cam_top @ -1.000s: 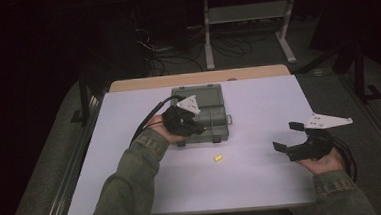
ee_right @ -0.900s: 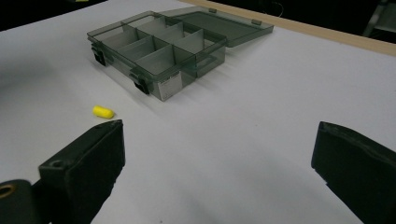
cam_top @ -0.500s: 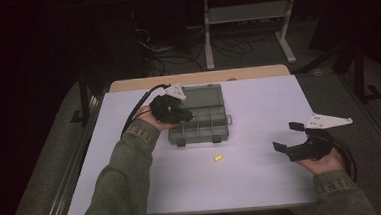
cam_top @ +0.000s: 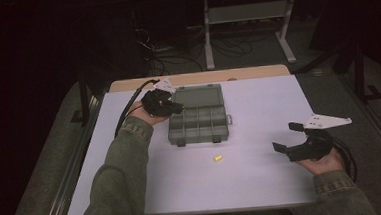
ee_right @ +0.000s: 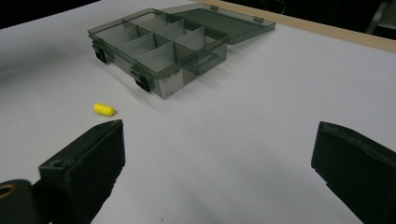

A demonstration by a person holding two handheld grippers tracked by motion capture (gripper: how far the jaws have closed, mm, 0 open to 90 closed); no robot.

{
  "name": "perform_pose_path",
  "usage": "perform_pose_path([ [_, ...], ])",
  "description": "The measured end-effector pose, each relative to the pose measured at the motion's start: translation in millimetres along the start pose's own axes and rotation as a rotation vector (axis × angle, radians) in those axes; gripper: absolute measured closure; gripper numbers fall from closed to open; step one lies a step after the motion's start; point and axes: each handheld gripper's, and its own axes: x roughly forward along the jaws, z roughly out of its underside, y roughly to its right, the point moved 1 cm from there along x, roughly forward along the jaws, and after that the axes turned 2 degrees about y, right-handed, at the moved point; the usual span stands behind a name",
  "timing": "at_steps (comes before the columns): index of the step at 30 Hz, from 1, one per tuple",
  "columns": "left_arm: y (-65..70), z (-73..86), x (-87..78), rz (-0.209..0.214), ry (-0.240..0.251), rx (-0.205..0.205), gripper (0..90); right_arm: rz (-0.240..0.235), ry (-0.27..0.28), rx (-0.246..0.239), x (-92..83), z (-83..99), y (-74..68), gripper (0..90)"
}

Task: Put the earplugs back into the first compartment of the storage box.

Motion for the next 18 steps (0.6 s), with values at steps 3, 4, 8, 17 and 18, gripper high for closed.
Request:
perform_pose_path([
  [3, -9.9, 8.9, 7.8, -0.014, -0.013, -0.026, 82.5, 0.001, 0.0, 0.001, -0.1, 0.3, 0.0, 2.4],
  [4, -9.9, 8.9, 7.8, -0.014, -0.013, -0.026, 82.5, 0.0, -0.002, 0.001, 0.0, 0.4, 0.2, 2.5],
  [8, -18.7, 16.8, 12.9, -0.021, -0.022, -0.055, 82.4, 0.0, -0.009, 0.003, 0.8, 1.5, 0.7, 2.5],
  [17, -30.4, 33.3, 25.6, -0.027, -0.054, -0.099, 82.3, -0.003, -0.013, 0.001, 1.4, 1.8, 0.7, 2.6],
  [18, -34.7, 37.0, 29.6, -0.021, -0.057, -0.117, 82.3, -0.004, -0.014, 0.001, 1.7, 1.9, 0.7, 2.6],
])
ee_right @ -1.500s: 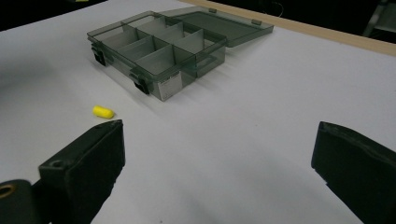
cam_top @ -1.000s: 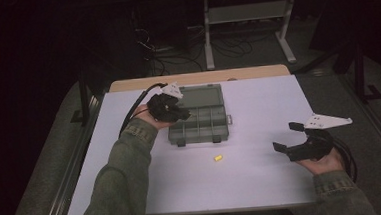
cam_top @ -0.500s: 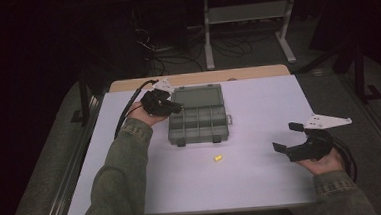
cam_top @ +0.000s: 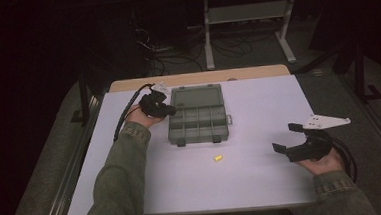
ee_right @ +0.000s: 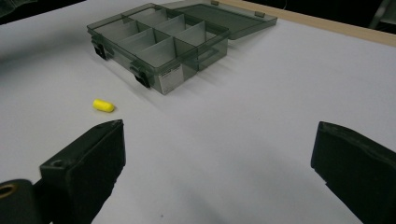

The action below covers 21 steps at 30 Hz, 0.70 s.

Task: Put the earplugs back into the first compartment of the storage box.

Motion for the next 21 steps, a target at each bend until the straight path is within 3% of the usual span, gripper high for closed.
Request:
perform_pose_path([
  [4, -5.7, 2.9, 8.1, 0.019, 0.011, -0.029, 82.3, -0.002, -0.003, 0.0, 0.2, 0.3, 0.2, 2.6],
  [14, -5.7, 2.8, 19.7, 0.036, -0.02, -0.035, 80.7, -0.008, -0.022, -0.014, 3.0, 1.2, -1.6, 2.6],
  [19, -5.3, 3.4, 15.6, 0.072, -0.01, -0.054, 67.1, -0.011, -0.032, -0.014, 4.7, 2.2, -2.2, 2.5],
  [21, -3.3, 2.4, 12.6, 0.074, -0.006, -0.046, 56.7, -0.01, -0.028, -0.014, 4.5, 2.0, -2.3, 2.4],
])
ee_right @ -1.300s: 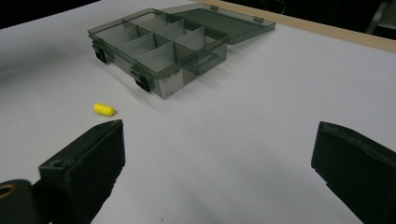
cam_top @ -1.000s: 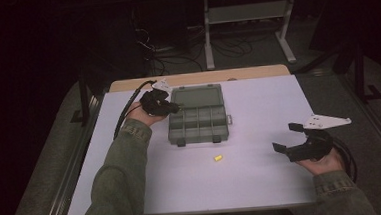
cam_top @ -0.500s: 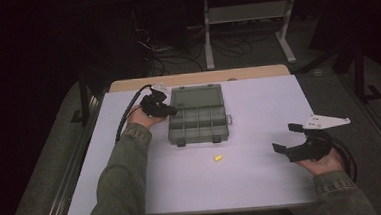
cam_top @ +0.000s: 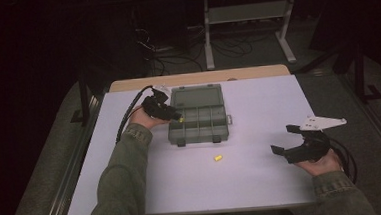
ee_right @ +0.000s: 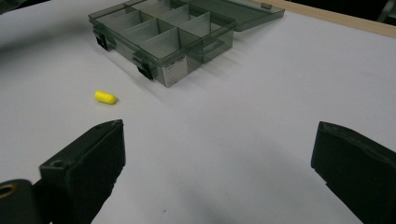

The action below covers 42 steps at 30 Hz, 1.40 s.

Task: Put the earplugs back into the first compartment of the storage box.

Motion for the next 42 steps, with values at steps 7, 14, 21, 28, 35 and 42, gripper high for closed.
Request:
perform_pose_path([
  [7, 13.9, -10.2, -18.0, -0.052, 0.06, 0.021, 33.9, 0.007, -0.001, -0.002, -0.8, -0.4, 0.2, 2.3],
  [14, 32.1, -22.4, -36.8, -0.05, 0.146, 0.028, 11.3, 0.013, 0.008, -0.004, -3.1, -1.4, 0.3, 2.1],
  [21, 43.7, -28.6, -47.2, -0.042, 0.188, 0.03, 0.0, 0.016, 0.008, -0.003, -3.6, -1.4, 0.8, 2.0],
  [28, 64.4, -32.5, -46.7, -0.011, 0.191, 0.072, 0.0, 0.019, 0.014, -0.002, -5.2, -1.5, 0.2, 1.9],
  [35, 87.6, -35.9, -41.8, 0.004, 0.196, 0.113, 0.0, 0.017, 0.018, -0.001, -6.0, -1.4, 0.6, 1.9],
  [42, 108.4, -31.0, -35.5, 0.024, 0.187, 0.144, 0.0, 0.018, 0.022, -0.001, -7.0, -1.4, 0.9, 1.9],
])
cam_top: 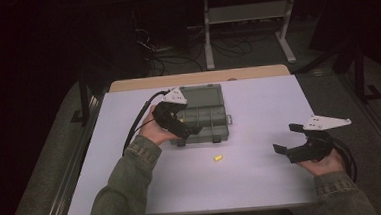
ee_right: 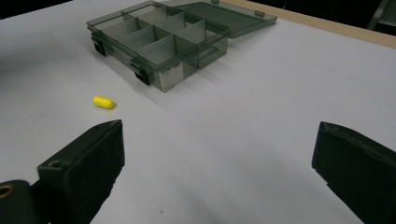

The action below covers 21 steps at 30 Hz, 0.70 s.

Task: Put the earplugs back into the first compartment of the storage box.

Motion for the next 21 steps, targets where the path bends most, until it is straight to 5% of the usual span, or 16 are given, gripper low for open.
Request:
perform_pose_path([
  [11, 24.9, 2.2, 8.1, 0.024, 0.008, 0.039, 0.0, -0.001, -0.002, -0.001, 0.4, 0.0, -0.5, 1.9],
  [21, 48.7, 5.5, 32.3, 0.076, -0.047, 0.084, 0.2, -0.003, -0.003, -0.002, 0.6, 0.3, -0.3, 1.9],
])
